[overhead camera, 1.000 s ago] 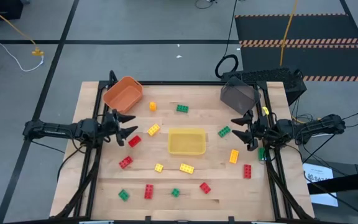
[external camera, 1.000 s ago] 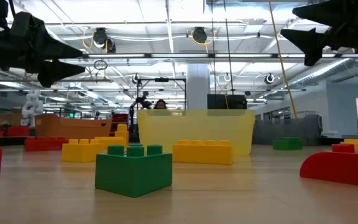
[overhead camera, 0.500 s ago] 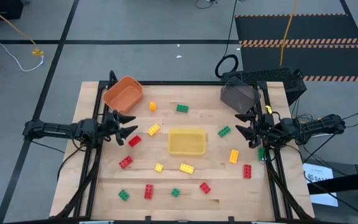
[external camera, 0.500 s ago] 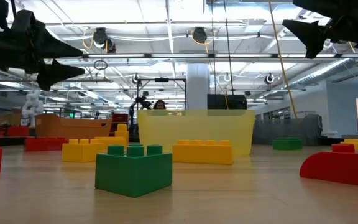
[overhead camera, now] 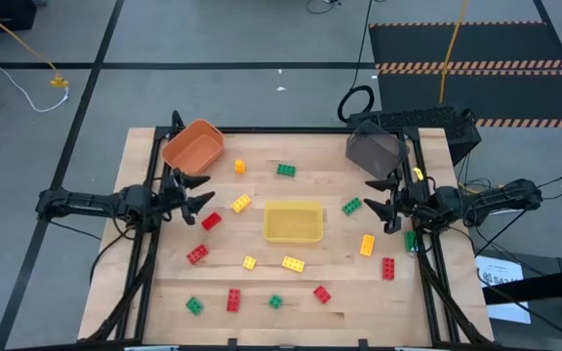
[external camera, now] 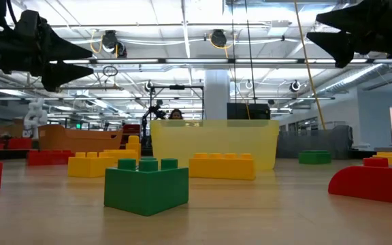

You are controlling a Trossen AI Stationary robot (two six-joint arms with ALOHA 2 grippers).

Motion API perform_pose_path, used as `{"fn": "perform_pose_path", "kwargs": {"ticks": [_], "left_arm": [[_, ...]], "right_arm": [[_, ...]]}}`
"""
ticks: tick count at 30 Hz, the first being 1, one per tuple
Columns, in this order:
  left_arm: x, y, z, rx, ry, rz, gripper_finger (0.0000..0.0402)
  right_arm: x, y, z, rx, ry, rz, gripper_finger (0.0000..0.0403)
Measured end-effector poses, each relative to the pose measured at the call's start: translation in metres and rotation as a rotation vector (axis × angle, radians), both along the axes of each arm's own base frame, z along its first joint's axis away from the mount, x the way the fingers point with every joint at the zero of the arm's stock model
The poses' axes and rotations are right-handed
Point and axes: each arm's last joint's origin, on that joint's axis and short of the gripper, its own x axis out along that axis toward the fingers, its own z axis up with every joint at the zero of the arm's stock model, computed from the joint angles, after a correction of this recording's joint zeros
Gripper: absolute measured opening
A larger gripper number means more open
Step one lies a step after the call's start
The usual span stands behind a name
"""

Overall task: Sort & place blocks by color
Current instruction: Put the top left red 8-stud game piece into the orange bin

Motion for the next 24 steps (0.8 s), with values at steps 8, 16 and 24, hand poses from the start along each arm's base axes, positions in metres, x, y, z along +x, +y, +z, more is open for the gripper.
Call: {"fn": "perform_pose_path", "kwargs": {"ticks": [8, 16, 24], "left_arm": [[-0.002, 0.005, -0.006, -0.012, 0.057, 0.184, 0.0285], [-0.003, 0.007, -0.010, -0.122, 0.037, 0.260, 0.0285], [-0.002, 0.007, -0.014, -0.268, -0.005, 0.294, 0.0285]], "right_arm": [[0.000, 0.000, -0.001, 0.026, 0.003, 0.017, 0.0247], [-0.002, -0.003, 0.004, -0.069, -0.022, -0.105, 0.0247], [0.006, -0.007, -0.007, -0.051, 0.106, -0.202, 0.0247]]}}
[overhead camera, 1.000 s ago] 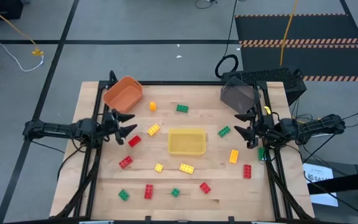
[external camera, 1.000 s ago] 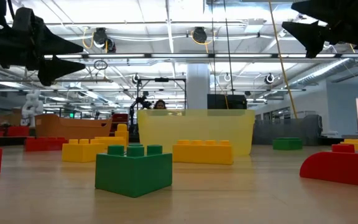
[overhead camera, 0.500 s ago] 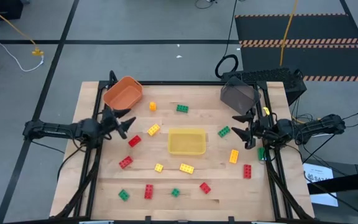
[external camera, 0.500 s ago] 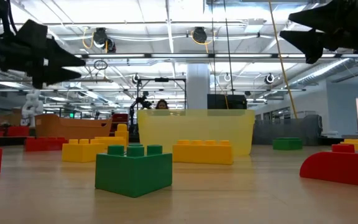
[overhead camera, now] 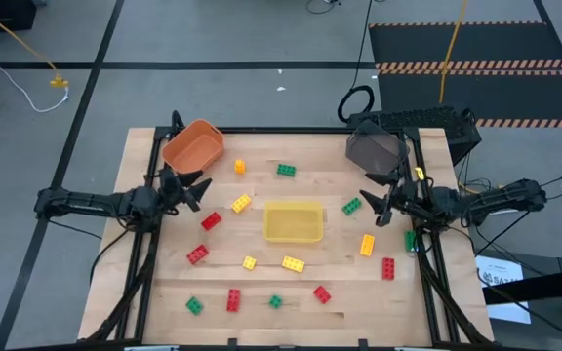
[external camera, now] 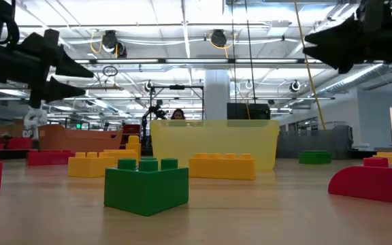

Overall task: Sort & place blocks by color
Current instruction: Put the top left red 8-stud game piece into the orange bin

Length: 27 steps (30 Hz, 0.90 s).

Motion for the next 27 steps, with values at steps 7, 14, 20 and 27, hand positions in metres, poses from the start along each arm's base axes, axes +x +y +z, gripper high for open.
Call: {"fn": "perform_pose_path", "kwargs": {"ticks": [7, 14, 20, 27], "left_arm": [[0.008, -0.003, -0.008, -0.038, 0.078, -0.090, 0.0285], [0.020, -0.005, 0.018, -0.075, 0.342, -0.194, 0.0285], [0.041, -0.005, 0.049, -0.212, 0.713, -0.224, 0.0285], [0.078, -0.012, 0.025, -0.428, 1.161, -0.338, 0.0285]], "right_arm": [[0.013, 0.000, -0.019, -0.054, 0.234, -0.079, 0.0247], [0.027, 0.002, -0.014, -0.090, 0.283, -0.080, 0.0247], [0.036, 0.000, 0.005, -0.150, 0.295, -0.146, 0.0247], [0.051, 0.003, 0.037, -0.153, 0.274, -0.149, 0.0247]]}}
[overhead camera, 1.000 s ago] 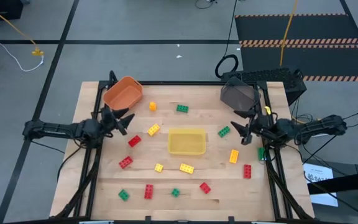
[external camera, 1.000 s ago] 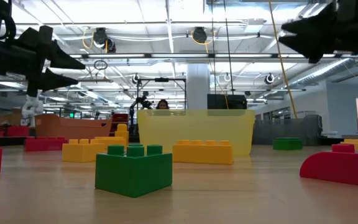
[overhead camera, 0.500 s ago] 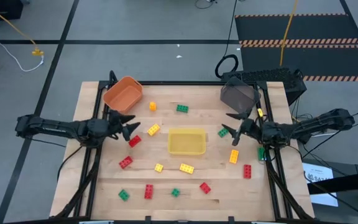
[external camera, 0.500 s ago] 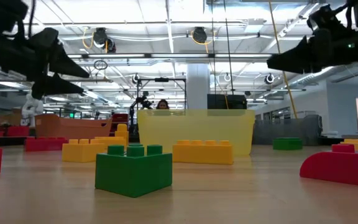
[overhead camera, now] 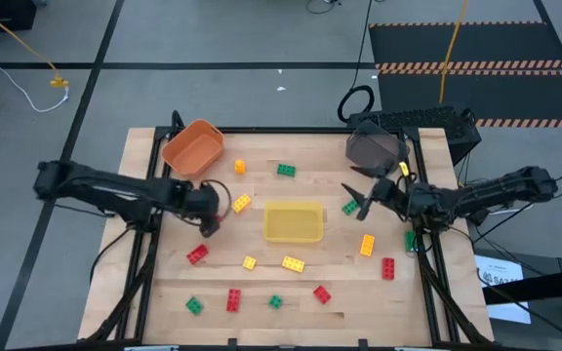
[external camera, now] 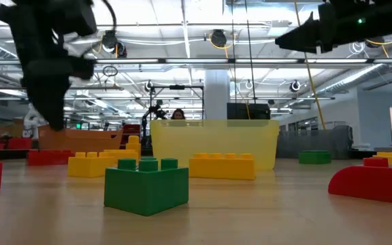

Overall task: Sort & place blocks by color
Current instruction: Put the top left red 8-stud game piece into the orange bin

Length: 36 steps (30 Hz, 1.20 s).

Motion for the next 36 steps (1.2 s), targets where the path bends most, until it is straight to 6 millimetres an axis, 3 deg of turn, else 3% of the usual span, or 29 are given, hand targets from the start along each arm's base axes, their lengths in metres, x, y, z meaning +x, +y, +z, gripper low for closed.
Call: {"fn": "perform_pose_path", "kwargs": {"ticks": [4, 7, 14, 23, 36], "left_arm": [[0.010, 0.000, -0.023, 0.003, 0.210, -0.008, 0.0285], [0.019, -0.001, -0.026, 0.002, 0.234, 0.030, 0.0285], [0.034, -0.004, -0.016, 0.011, 0.162, 0.048, 0.0285], [0.034, -0.002, -0.016, -0.004, 0.156, 0.102, 0.0285], [0.050, -0.004, -0.038, -0.056, 0.165, 0.129, 0.0285]], "right_arm": [[0.004, 0.006, 0.001, 0.031, 0.028, 0.033, 0.0247], [0.005, 0.011, -0.002, 0.040, 0.049, 0.062, 0.0247], [0.003, 0.016, -0.001, 0.020, 0.053, 0.090, 0.0247], [0.003, 0.015, -0.001, -0.017, 0.066, 0.036, 0.0247], [0.003, 0.015, 0.000, -0.013, 0.062, 0.035, 0.0247]]}}
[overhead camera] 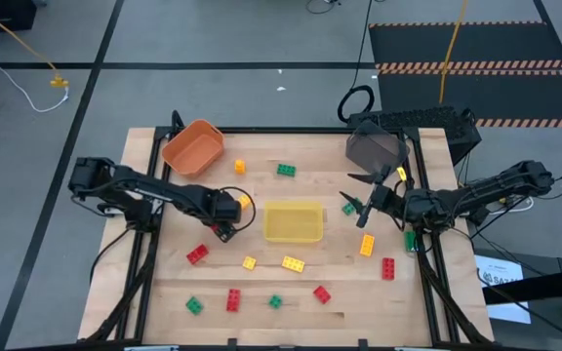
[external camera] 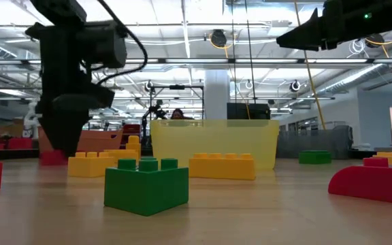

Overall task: Sort & place blocks by color
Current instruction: Put the top left red 8-stud game piece into the orange bin

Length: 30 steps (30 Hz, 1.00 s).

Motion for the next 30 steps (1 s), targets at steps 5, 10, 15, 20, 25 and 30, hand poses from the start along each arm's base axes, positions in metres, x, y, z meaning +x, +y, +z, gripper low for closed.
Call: {"fn": "perform_pose_path", "kwargs": {"ticks": [5, 10, 15, 20, 25, 30], "left_arm": [[0.004, 0.001, -0.014, 0.012, 0.065, -0.024, 0.0285], [0.005, 0.002, -0.018, 0.014, 0.088, -0.059, 0.0280], [0.005, 0.008, -0.006, -0.014, 0.034, -0.063, 0.0203], [0.003, 0.019, -0.001, -0.016, 0.023, -0.067, 0.0137], [0.000, 0.038, 0.003, -0.027, 0.058, -0.064, 0.0137], [0.005, 0.067, 0.031, -0.001, 0.094, -0.038, 0.0137]], "right_arm": [[0.000, 0.000, 0.000, 0.003, -0.001, 0.000, 0.0247], [0.000, 0.000, 0.000, 0.000, 0.000, 0.000, 0.0247], [0.000, 0.000, 0.000, -0.007, 0.003, 0.000, 0.0247], [0.000, 0.000, 0.001, -0.009, -0.001, 0.000, 0.0247], [0.000, 0.000, 0.001, -0.028, 0.002, 0.001, 0.0247], [0.000, 0.000, 0.004, -0.052, -0.008, 0.001, 0.0247]]}}
